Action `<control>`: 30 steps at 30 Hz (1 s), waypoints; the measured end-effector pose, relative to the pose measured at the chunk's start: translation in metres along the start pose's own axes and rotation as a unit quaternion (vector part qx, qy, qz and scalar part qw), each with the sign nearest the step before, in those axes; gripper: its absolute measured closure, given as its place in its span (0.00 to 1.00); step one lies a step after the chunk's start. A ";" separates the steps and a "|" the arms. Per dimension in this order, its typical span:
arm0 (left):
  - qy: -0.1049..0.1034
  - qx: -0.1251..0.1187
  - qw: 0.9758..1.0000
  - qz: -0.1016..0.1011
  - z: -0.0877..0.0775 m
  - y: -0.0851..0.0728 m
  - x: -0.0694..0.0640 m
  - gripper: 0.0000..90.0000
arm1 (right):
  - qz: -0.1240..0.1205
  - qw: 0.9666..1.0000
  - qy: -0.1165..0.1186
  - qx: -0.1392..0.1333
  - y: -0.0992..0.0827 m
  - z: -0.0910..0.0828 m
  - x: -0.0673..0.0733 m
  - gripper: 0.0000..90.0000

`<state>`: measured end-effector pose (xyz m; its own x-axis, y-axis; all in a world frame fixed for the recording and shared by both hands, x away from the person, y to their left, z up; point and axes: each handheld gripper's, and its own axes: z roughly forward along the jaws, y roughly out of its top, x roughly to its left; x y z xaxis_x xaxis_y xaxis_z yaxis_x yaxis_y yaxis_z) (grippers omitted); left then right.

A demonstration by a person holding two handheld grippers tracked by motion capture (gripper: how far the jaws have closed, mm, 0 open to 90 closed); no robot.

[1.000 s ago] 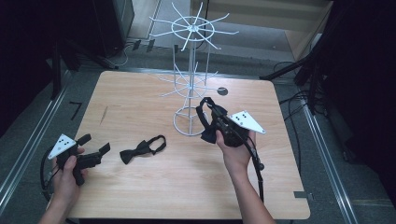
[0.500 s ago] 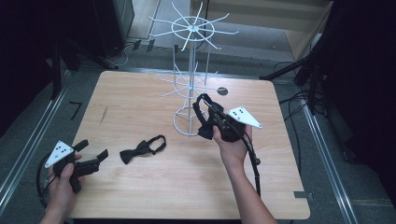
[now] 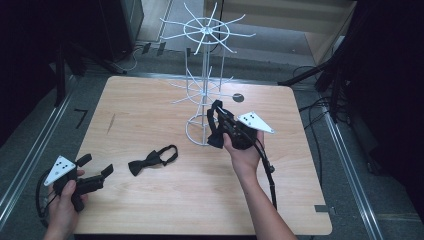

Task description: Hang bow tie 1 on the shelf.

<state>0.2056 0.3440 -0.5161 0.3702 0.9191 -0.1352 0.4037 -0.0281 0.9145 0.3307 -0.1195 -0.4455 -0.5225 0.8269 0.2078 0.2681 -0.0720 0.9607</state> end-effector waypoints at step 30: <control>-0.028 0.010 1.000 -0.004 0.014 0.006 0.000 0.09 | 0.024 1.000 -0.015 -0.009 -0.009 -0.026 -0.014 0.57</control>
<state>0.2201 0.3383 -0.5156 0.4124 0.8961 -0.1643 0.4228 -0.0286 0.9058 0.3143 -0.1452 -0.4526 -0.4848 0.8389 0.2475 0.2764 -0.1215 0.9533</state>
